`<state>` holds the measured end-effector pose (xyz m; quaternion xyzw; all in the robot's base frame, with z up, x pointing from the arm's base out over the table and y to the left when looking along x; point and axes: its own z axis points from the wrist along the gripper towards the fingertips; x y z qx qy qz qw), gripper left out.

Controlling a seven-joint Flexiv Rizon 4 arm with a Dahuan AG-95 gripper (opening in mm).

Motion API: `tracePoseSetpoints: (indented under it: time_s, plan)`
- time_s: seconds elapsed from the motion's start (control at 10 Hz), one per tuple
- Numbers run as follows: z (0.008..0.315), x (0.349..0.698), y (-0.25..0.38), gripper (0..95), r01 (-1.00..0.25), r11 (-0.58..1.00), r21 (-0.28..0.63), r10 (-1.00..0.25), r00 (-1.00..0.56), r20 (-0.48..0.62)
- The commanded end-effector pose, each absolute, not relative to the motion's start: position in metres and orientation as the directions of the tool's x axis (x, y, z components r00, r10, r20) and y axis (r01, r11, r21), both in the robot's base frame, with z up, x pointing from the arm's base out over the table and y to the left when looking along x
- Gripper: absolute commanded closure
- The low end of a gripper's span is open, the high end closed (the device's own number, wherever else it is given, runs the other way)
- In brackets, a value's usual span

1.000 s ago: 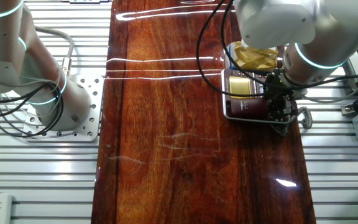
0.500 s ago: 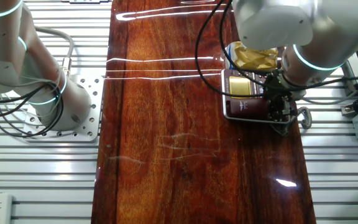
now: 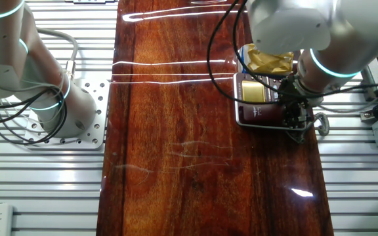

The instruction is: Place the handset of the telephone on the corresponding phone cradle

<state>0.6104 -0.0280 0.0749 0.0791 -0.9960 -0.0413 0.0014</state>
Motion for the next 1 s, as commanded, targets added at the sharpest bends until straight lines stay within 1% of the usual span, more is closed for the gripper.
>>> tracePoseSetpoints:
  time_s: [0.1, 0.2, 0.3, 0.5, 0.7, 1.0]
  plan:
    - [0.0742, 0.6110, -0.0277, 76.0, -0.173, 0.983, 0.058, -0.173, -0.985, -0.006]
    - [0.0742, 0.6110, -0.0277, 76.0, -0.172, 0.983, 0.061, -0.172, -0.985, -0.011]
    - [0.0742, 0.6110, -0.0277, 57.0, -0.169, 0.983, 0.068, -0.169, -0.986, -0.012]
    - [0.0742, 0.6109, -0.0277, 57.0, -0.176, 0.982, 0.062, -0.175, -0.984, -0.020]
    - [0.0741, 0.6109, -0.0277, 19.0, -0.204, 0.978, 0.039, -0.203, -0.979, -0.028]
    - [0.0741, 0.6109, -0.0277, 19.0, -0.214, 0.977, 0.025, -0.213, -0.977, -0.026]
